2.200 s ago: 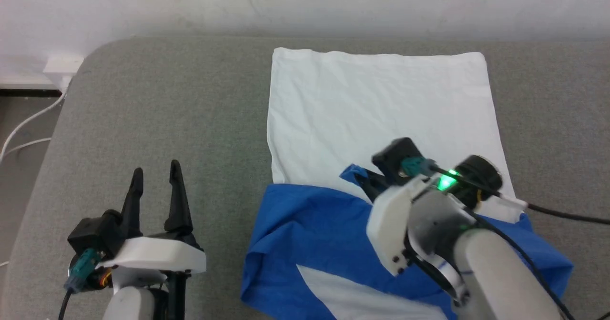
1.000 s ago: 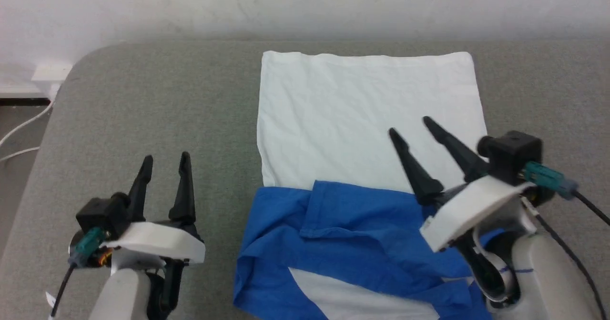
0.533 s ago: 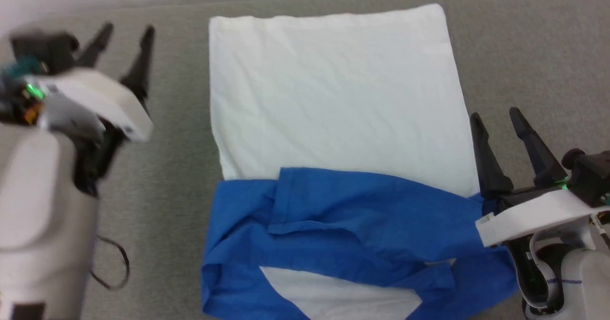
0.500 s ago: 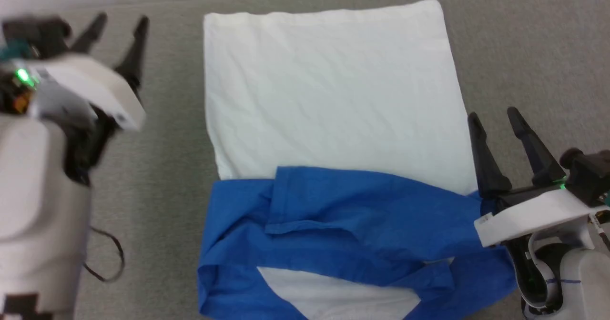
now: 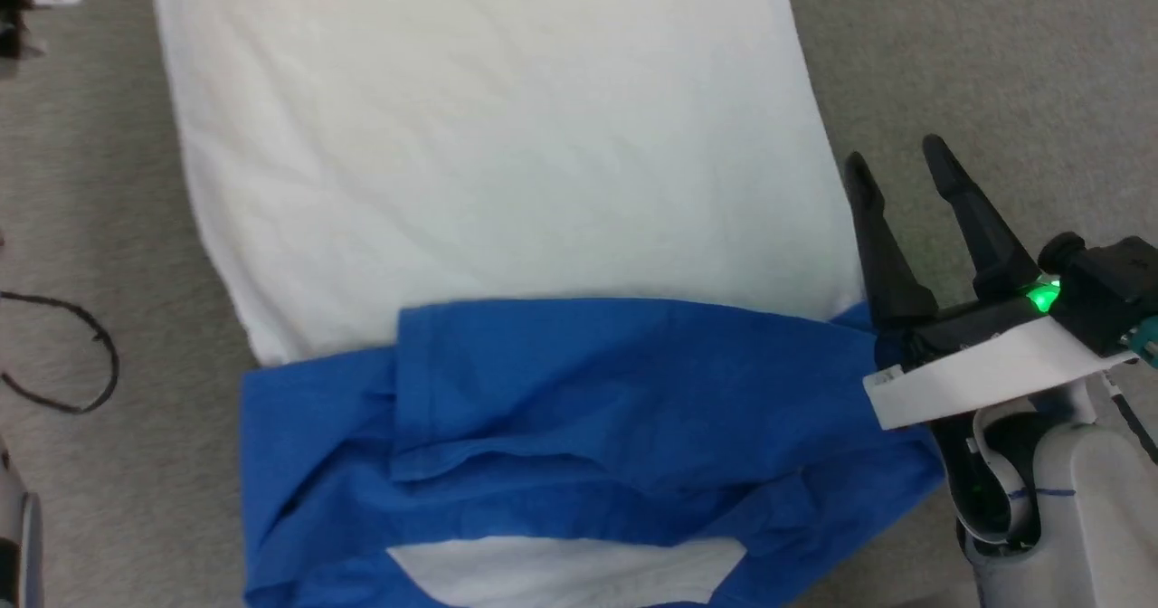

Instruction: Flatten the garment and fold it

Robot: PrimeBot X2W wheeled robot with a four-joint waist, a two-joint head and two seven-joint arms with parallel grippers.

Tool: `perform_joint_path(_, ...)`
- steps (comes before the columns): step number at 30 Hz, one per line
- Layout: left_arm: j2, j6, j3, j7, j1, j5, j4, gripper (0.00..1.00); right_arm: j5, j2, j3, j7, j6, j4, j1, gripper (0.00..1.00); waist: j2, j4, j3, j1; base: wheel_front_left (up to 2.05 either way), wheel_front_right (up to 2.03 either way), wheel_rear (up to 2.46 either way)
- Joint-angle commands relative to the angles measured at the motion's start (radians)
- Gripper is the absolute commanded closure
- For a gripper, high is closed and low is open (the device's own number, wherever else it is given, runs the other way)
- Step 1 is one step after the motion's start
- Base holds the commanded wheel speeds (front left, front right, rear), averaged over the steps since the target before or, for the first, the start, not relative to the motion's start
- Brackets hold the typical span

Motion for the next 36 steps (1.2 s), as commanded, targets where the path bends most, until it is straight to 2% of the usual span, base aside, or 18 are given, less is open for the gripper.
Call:
perform_joint_path(1,0.007,0.022,0.004,0.024,-0.024,0.001,0.004,0.0,0.008,0.002,0.005,-0.008,-0.001,0.005,-0.017,0.0,0.0,-0.1,0.104,-0.0003,0.0,0.0,0.0)
perform_joint_path(6,0.018,0.094,0.003,0.115,-0.021,0.016,-0.004,0.0,0.024,0.002,0.027,-0.027,-0.001,0.023,-0.029,0.0,0.0,-0.126,0.129,-0.0003,0.0,0.0,0.0)
perform_joint_path(14,0.082,0.167,-0.011,0.212,0.022,0.072,-0.042,0.0,0.035,0.002,0.042,-0.038,-0.001,0.04,-0.034,0.0,0.0,-0.152,0.152,-0.0003,0.0,0.0,0.0)
perform_joint_path(15,0.086,0.173,-0.011,0.226,0.028,0.073,-0.048,0.07,0.037,0.002,0.042,-0.04,-0.001,0.041,-0.035,0.0,0.0,-0.153,0.153,-0.0003,0.0,0.0,0.0)
perform_joint_path(16,0.091,0.181,-0.011,0.234,0.034,0.076,-0.056,0.52,0.038,0.002,0.042,-0.041,-0.001,0.042,-0.036,0.0,0.0,-0.153,0.155,-0.0003,0.0,0.0,0.0)
perform_joint_path(17,0.099,0.186,-0.014,0.239,0.039,0.085,-0.064,0.73,0.039,0.002,0.042,-0.042,-0.001,0.043,-0.037,0.0,0.0,-0.153,0.155,-0.0003,0.0,0.0,0.0)
perform_joint_path(18,0.106,0.187,-0.019,0.249,0.047,0.09,-0.07,1.0,0.04,0.002,0.042,-0.042,-0.001,0.044,-0.038,0.0,0.0,-0.152,0.155,-0.0003,0.0,0.0,0.0)
perform_joint_path(24,0.103,0.18,-0.026,0.267,0.075,0.072,-0.119,1.0,0.019,0.002,0.037,-0.027,-0.001,0.042,-0.08,0.0,0.0,-0.136,0.151,-0.0003,0.0,0.0,0.0)
perform_joint_path(30,0.079,0.159,-0.039,0.21,0.062,0.062,-0.143,1.0,-0.041,0.002,0.034,0.035,-0.001,0.043,-0.296,0.0,0.0,-0.107,0.155,-0.0003,0.0,0.0,0.0)
perform_joint_path(33,0.054,0.145,-0.05,0.168,0.044,0.057,-0.143,1.0,-0.046,0.002,0.021,0.098,-0.001,0.114,-0.457,0.0,0.0,-0.084,0.162,-0.0003,0.0,0.0,0.0)
perform_joint_path(36,0.026,0.132,-0.066,0.137,0.022,0.052,-0.135,1.0,-0.016,0.002,-0.007,0.19,-0.001,0.246,-0.621,0.0,0.0,-0.05,0.171,-0.0003,0.0,0.0,0.0)
